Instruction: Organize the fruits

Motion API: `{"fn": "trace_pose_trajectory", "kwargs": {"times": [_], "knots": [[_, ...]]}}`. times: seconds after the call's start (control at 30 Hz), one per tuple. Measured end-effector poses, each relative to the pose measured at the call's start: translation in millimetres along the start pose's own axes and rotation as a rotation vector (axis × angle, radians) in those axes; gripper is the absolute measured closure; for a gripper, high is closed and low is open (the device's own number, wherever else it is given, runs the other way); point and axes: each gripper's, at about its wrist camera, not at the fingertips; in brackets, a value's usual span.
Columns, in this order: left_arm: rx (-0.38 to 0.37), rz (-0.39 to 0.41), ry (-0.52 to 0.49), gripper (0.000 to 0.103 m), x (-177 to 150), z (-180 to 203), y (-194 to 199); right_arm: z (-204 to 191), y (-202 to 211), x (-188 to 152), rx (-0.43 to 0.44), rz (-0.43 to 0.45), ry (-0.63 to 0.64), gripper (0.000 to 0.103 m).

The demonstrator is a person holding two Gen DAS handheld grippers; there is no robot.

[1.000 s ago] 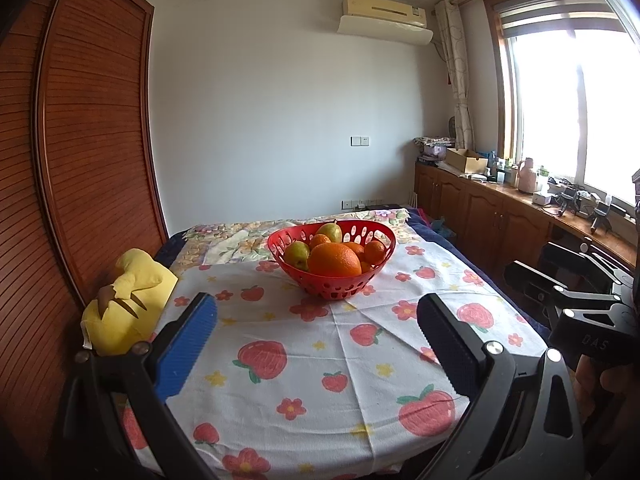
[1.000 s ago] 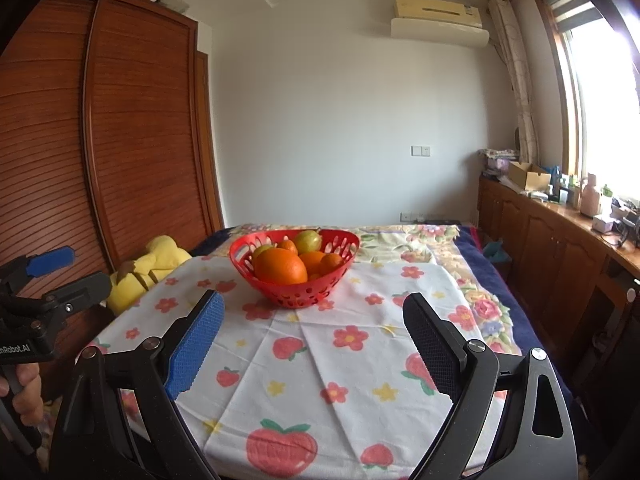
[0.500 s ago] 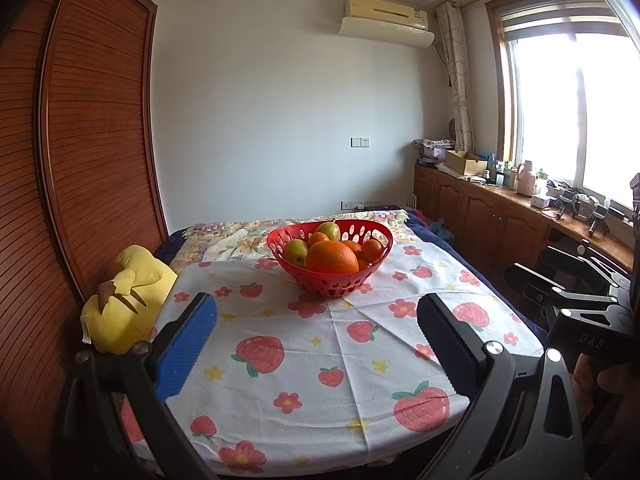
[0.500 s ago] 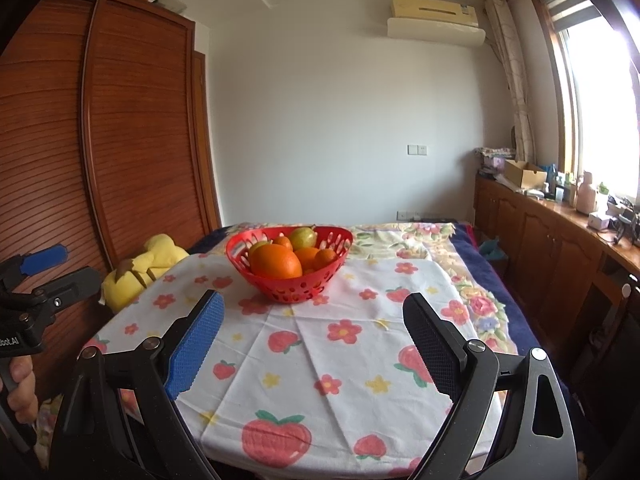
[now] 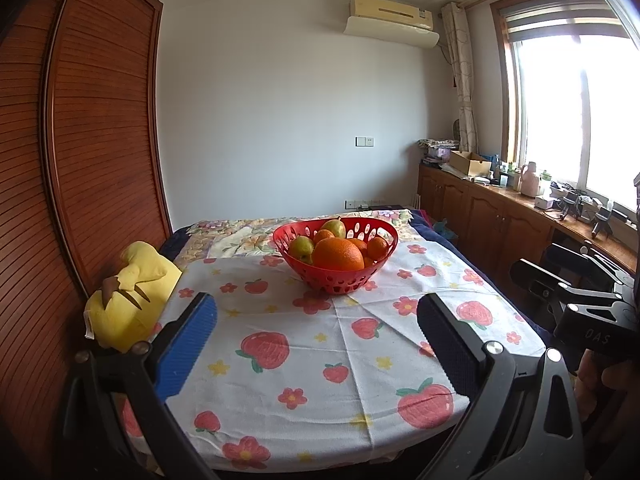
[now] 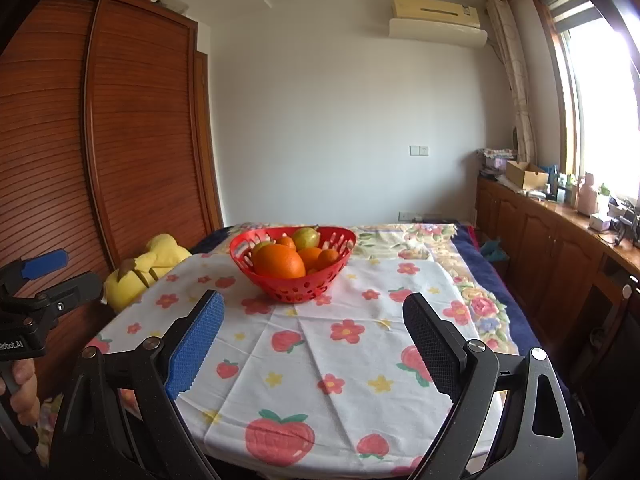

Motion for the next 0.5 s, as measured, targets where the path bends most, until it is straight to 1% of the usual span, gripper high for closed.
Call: {"fn": "trace_pose_trajectory", "kwargs": {"times": [0.5], "knots": [[-0.001,0.004,0.003,0.002,-2.2,-0.6,5.9,-1.4,0.1,0.7,0.002,0.0,-0.002,0.01]]}}
Point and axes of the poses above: each gripper's, at about its wrist camera, not at the fingertips, and y roughly against the way its jaws point, z to its right, x to its top, and after that the axes turned 11 degrees about y, right-handed
